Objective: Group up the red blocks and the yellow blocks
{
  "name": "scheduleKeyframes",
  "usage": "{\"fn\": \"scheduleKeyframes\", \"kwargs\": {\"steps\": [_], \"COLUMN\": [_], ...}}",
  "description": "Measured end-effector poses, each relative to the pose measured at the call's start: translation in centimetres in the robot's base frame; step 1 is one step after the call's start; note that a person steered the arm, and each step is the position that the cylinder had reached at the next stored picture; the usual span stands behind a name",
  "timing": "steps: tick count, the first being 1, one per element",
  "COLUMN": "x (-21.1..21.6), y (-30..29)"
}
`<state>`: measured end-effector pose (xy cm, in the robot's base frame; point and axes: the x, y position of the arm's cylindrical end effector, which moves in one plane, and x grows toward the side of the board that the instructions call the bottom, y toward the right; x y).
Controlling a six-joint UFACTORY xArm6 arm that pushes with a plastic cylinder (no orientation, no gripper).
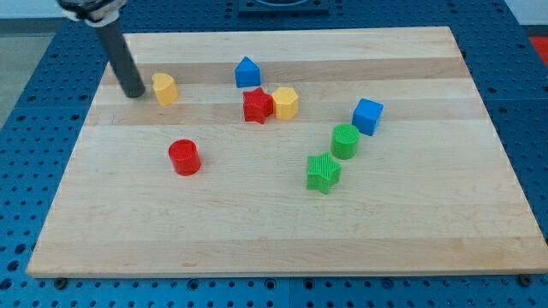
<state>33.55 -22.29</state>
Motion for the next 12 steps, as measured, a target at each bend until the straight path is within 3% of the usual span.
{"fn": "scheduleKeyframes", "kwargs": {"steps": [6, 7, 9, 12], "x": [0.2, 0.8, 2.3, 14.0], "y": [15.3, 15.4, 7.0, 4.1]}}
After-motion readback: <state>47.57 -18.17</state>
